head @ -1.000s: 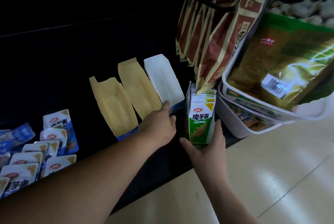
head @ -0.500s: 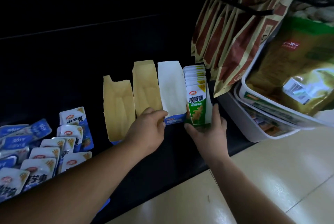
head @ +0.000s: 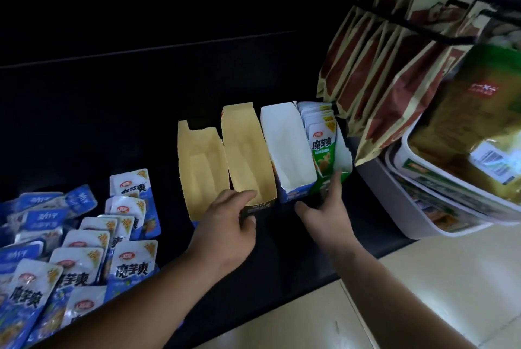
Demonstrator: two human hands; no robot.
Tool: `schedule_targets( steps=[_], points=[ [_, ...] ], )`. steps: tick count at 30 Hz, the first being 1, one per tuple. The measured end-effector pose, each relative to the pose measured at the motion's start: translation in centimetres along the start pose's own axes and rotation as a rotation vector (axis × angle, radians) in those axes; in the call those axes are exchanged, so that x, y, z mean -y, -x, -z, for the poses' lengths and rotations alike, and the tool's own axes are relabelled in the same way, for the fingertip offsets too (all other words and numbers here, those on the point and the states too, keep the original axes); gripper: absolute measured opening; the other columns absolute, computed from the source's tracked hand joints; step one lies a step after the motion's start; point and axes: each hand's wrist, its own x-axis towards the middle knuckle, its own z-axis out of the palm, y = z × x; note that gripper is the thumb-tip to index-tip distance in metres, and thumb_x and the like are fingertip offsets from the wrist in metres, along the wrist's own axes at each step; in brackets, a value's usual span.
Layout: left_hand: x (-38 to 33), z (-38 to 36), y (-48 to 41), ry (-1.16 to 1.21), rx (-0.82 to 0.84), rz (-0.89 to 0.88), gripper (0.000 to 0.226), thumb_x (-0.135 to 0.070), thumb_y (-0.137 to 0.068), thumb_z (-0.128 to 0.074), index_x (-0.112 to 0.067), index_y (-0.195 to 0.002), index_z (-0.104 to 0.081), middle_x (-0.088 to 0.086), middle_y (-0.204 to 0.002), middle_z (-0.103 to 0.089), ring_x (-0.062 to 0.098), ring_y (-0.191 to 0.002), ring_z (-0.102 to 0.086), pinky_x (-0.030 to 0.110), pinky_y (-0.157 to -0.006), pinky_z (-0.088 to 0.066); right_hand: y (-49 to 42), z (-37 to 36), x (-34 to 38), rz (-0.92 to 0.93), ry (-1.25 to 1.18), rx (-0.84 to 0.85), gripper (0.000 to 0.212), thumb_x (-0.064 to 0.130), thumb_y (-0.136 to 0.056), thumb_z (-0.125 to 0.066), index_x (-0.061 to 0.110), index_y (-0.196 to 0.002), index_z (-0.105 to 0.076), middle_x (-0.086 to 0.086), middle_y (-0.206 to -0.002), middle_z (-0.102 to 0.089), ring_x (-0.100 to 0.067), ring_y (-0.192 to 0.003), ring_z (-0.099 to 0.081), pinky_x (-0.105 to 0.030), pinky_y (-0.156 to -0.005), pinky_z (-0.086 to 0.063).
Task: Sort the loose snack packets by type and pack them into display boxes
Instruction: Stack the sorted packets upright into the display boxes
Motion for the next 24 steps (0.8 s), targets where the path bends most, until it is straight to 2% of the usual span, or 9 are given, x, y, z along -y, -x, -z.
schedule_targets(
  steps=[5, 8, 10, 13, 15, 17, 19, 22, 24],
  points=[
    [-0.4, -0.3, -0.7, 0.112, 0.053, -0.032, 0.045, -0.014, -0.097, -0.063, -0.031, -0.139, -0.06, -0.024, -0.116, -0.055, -0.002, -0.096, -0.06, 0.003, -0.079, -0.041, -0.1, 0.1, -0.5, 0.053, 0.051, -0.111, 0.097, 0.017, -0.082, -0.07, 0.041, -0.16, -0.019, 0.005, -0.154, -0.044, -0.017, -0.137, -0.049, -0.041, -0.115, -0.042],
    [0.3, -0.1, -0.4, 0.034, -0.003, -0.055, 0.039, -0.023, -0.097, -0.064, -0.034, -0.135, -0.064, -0.018, -0.097, -0.059, 0.002, -0.086, -0.061, 0.018, -0.079, -0.052, 1.8, -0.7, -0.4, 0.298, 0.327, -0.303, 0.067, 0.012, -0.086, -0.069, 0.023, -0.148, -0.047, -0.001, -0.145, -0.04, -0.026, -0.119, -0.059, -0.031, -0.082, -0.049],
    [0.6, 0.0, 0.1, 0.006, 0.053, -0.017, 0.043, -0.032, -0.099, -0.063, -0.037, -0.141, -0.058, -0.015, -0.09, -0.064, 0.001, -0.083, -0.062, 0.024, -0.08, -0.056, 2.3, -1.5, -0.4, 0.475, 0.524, -0.223, 0.059, 0.011, -0.086, -0.068, 0.023, -0.142, -0.054, 0.001, -0.149, -0.042, -0.024, -0.121, -0.059, -0.032, -0.073, -0.054],
    [0.5, -0.2, 0.8, 0.088, 0.199, 0.067, 0.056, -0.035, -0.101, -0.062, -0.038, -0.154, -0.044, -0.022, -0.124, -0.063, -0.006, -0.108, -0.06, 0.018, -0.098, -0.049, 1.3, -1.5, -0.5, 0.499, 0.694, -0.051, 0.06, 0.017, -0.087, -0.067, 0.018, -0.146, -0.053, -0.004, -0.151, -0.048, -0.031, -0.127, -0.056, -0.043, -0.084, -0.059],
    [0.4, -0.3, 1.0, 0.117, 0.241, 0.074, 0.063, -0.033, -0.101, -0.062, -0.039, -0.158, -0.035, -0.02, -0.151, -0.046, -0.002, -0.134, -0.047, 0.019, -0.11, -0.039, 1.1, -1.2, -0.8, 0.559, 0.753, -0.095, 0.049, 0.022, -0.085, -0.071, 0.013, -0.133, -0.063, -0.008, -0.125, -0.06, -0.035, -0.105, -0.059, -0.045, -0.073, -0.059],
    [0.1, -0.4, 0.8, 0.13, 0.262, 0.075, 0.068, -0.031, -0.101, -0.063, -0.039, -0.16, -0.029, -0.02, -0.158, -0.038, -0.001, -0.141, -0.041, 0.02, -0.113, -0.035, 2.4, -0.8, -1.1, 0.565, 0.806, -0.186, 0.032, 0.026, -0.083, -0.074, 0.013, -0.113, -0.072, -0.007, -0.101, -0.06, -0.034, -0.088, -0.057, -0.044, -0.062, -0.057],
    [0.1, -0.6, 0.5, 0.142, 0.268, 0.082, 0.069, -0.028, -0.101, -0.063, -0.04, -0.16, -0.029, -0.019, -0.16, -0.038, 0.0, -0.14, -0.042, 0.025, -0.116, -0.036, 5.1, -0.4, -1.1, 0.483, 0.859, -0.213, 0.025, 0.036, -0.085, -0.07, 0.019, -0.103, -0.074, -0.003, -0.093, -0.058, -0.032, -0.083, -0.058, -0.04, -0.054, -0.054],
    [0.3, -0.8, 0.0, 0.146, 0.272, 0.097, 0.064, -0.024, -0.103, -0.059, -0.038, -0.159, -0.031, -0.016, -0.159, -0.04, 0.004, -0.142, -0.043, 0.03, -0.119, -0.036, 10.3, -0.1, -1.3, 0.331, 0.842, -0.127, 0.028, 0.053, -0.083, -0.054, 0.032, -0.092, -0.071, 0.005, -0.088, -0.055, -0.025, -0.078, -0.062, -0.036, -0.049, -0.052],
    [0.2, -0.9, -0.2, 0.131, 0.275, 0.105, 0.061, -0.023, -0.103, -0.057, -0.037, -0.158, -0.036, -0.014, -0.156, -0.045, 0.006, -0.138, -0.047, 0.032, -0.119, -0.039, 13.3, 0.0, -1.6, 0.296, 0.814, -0.058, 0.021, 0.054, -0.08, -0.058, 0.038, -0.085, -0.069, 0.01, -0.082, -0.054, -0.019, -0.065, -0.062, -0.033, -0.042, -0.049]
  ],
)
